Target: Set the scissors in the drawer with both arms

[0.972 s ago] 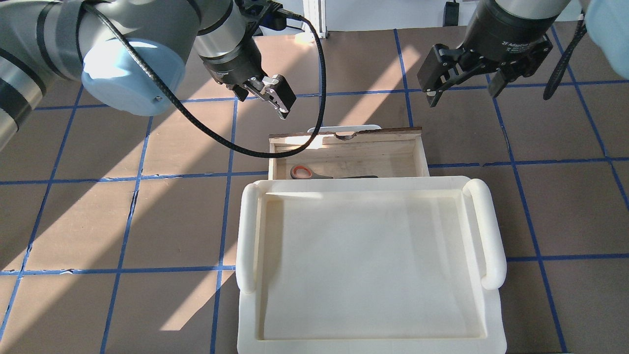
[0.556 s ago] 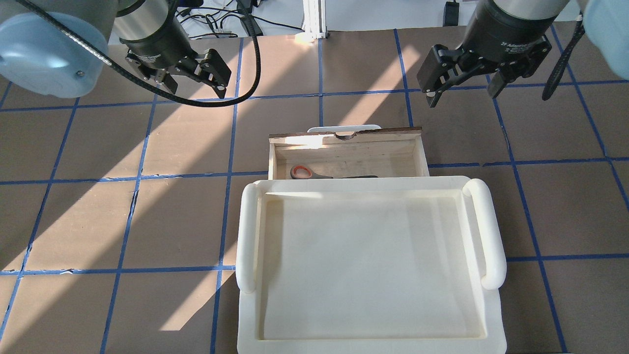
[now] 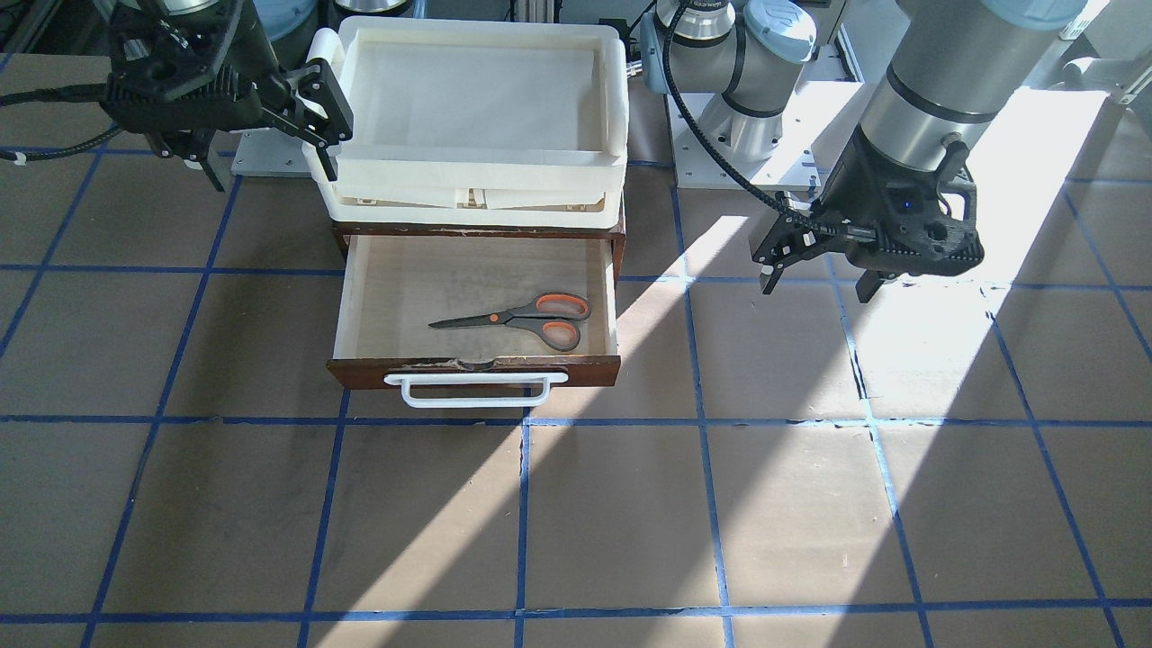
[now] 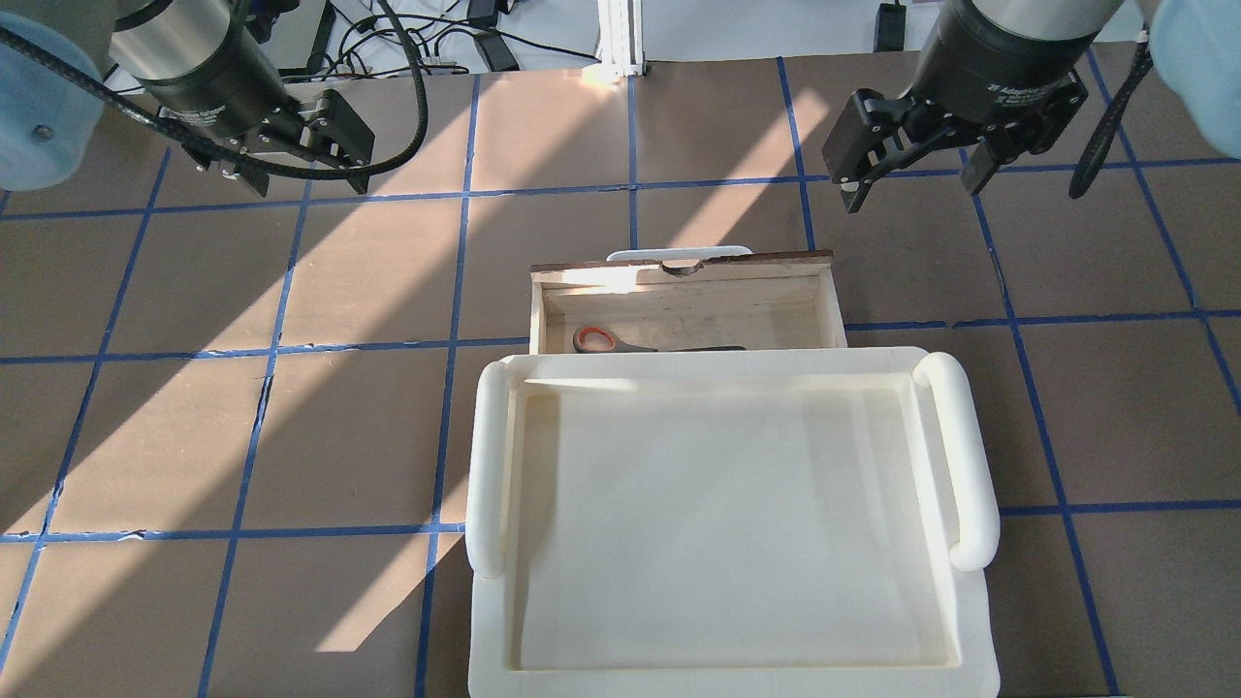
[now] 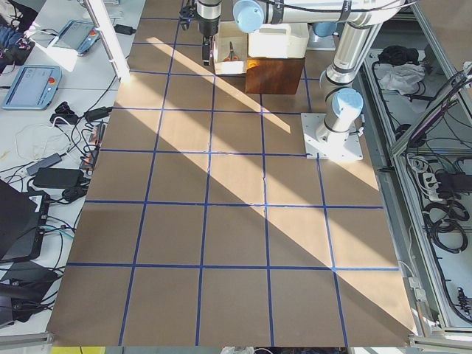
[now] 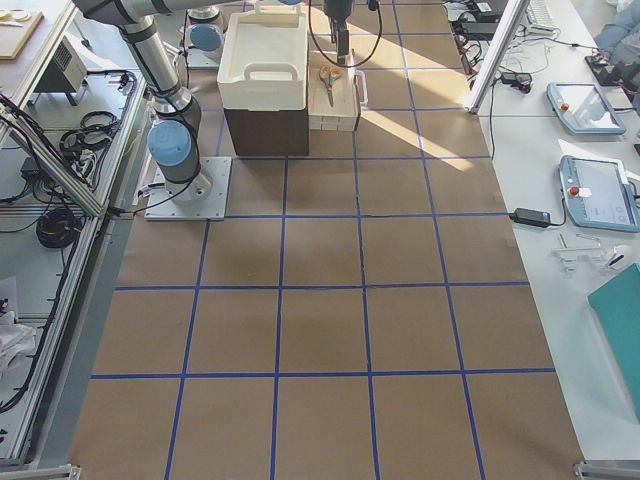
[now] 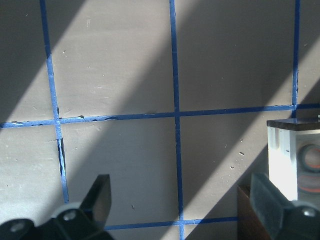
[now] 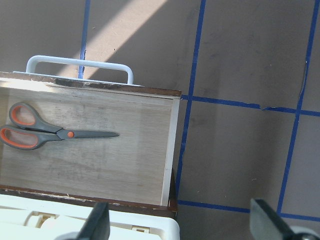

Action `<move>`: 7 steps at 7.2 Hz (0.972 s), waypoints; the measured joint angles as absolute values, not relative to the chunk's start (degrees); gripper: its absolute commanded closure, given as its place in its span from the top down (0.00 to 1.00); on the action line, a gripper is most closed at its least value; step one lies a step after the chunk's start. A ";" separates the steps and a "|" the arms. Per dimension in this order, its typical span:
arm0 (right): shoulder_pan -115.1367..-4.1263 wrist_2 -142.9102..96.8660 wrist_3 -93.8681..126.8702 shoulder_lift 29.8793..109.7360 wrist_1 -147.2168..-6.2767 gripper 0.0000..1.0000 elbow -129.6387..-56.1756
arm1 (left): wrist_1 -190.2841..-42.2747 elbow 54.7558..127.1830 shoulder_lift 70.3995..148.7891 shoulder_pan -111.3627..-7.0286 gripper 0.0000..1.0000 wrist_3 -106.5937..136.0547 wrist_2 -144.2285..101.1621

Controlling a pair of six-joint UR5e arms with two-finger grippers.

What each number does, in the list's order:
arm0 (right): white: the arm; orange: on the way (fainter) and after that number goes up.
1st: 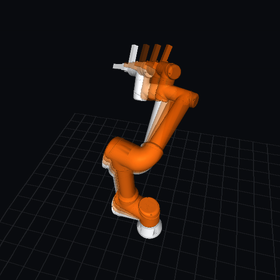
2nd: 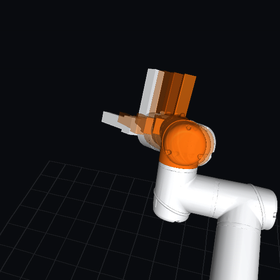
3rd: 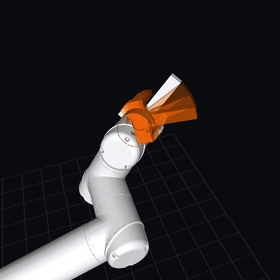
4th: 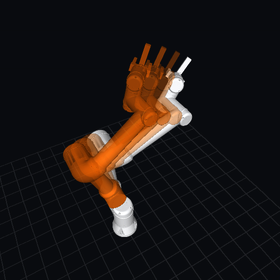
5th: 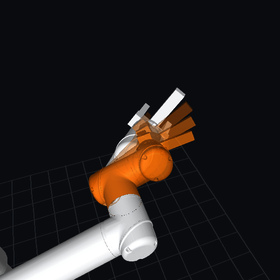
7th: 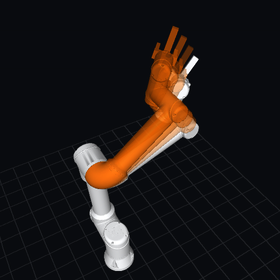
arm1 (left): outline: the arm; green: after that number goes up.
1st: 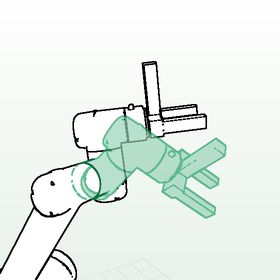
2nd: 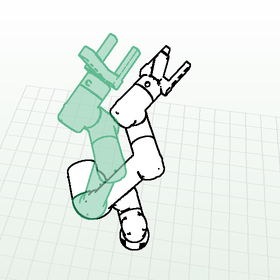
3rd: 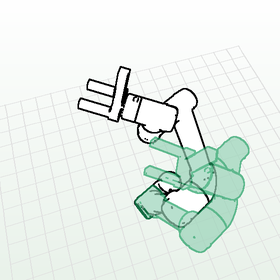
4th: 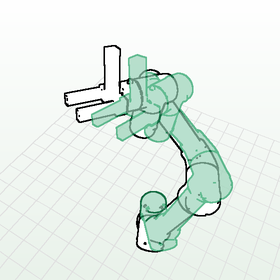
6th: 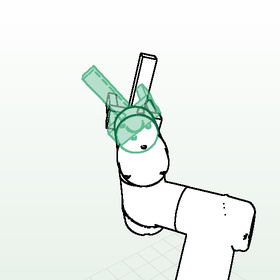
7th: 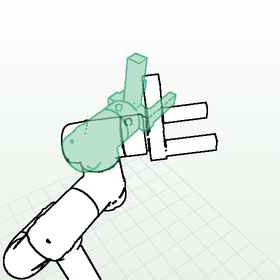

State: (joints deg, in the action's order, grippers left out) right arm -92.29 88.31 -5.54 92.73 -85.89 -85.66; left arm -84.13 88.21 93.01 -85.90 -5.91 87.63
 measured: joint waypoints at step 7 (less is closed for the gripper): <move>-92.30 88.33 -5.40 92.73 -85.87 1.00 -85.69 | -86.05 92.17 88.12 -85.81 1.00 1.19 88.97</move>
